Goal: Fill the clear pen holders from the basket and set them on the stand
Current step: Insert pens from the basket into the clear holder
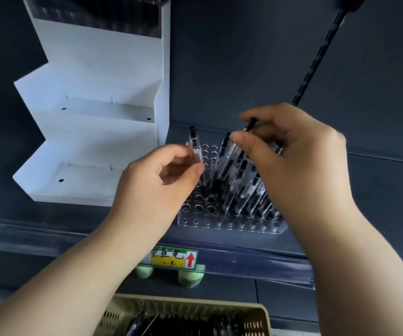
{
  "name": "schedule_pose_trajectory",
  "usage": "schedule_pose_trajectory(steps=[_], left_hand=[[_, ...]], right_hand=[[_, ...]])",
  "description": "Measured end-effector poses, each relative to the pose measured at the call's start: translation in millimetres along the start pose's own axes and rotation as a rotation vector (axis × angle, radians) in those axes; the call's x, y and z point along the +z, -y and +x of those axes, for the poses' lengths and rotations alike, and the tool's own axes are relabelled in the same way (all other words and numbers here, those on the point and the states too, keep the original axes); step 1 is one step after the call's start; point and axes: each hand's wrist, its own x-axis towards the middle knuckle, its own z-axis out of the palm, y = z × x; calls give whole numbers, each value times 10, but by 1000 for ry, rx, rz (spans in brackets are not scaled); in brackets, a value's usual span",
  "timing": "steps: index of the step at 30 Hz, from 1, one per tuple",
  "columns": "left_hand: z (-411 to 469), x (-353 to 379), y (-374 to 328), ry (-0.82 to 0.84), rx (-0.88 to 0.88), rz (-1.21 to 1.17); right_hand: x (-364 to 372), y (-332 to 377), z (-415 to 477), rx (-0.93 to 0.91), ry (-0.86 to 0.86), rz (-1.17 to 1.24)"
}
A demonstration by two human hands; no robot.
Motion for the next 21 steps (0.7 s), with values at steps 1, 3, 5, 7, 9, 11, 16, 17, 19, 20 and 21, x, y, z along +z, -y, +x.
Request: schedule_pose_trajectory(steps=[1, 3, 5, 7, 9, 11, 16, 17, 19, 20, 21], left_hand=[[9, -7, 7, -7, -3, 5], [32, -24, 14, -26, -11, 5], [56, -43, 14, -39, -18, 1], [67, -59, 15, -42, -16, 12], [67, -66, 13, -41, -21, 8], [57, -59, 2, -38, -26, -3], [5, -18, -31, -24, -38, -18], [-5, -11, -36, -22, -39, -22], [-21, -5, -50, -16, -38, -29], [-26, -8, -59, -14, -38, -32], [-29, -12, -67, -14, -36, -33]], right_hand=[[19, 1, -3, -1, 9, -19], [61, -5, -17, 3, 31, -42], [96, -15, -30, 0, 49, -74], [123, -23, -38, -15, 60, -115], [142, -29, -42, -43, 59, -151], [156, -44, -46, -86, 38, -180], [178, -78, -58, -132, 35, -190], [182, -82, -61, -143, 27, -199], [184, -86, -67, -166, 16, -221], [183, -88, -69, -180, 16, -233], [180, -89, -69, -196, 19, -247]])
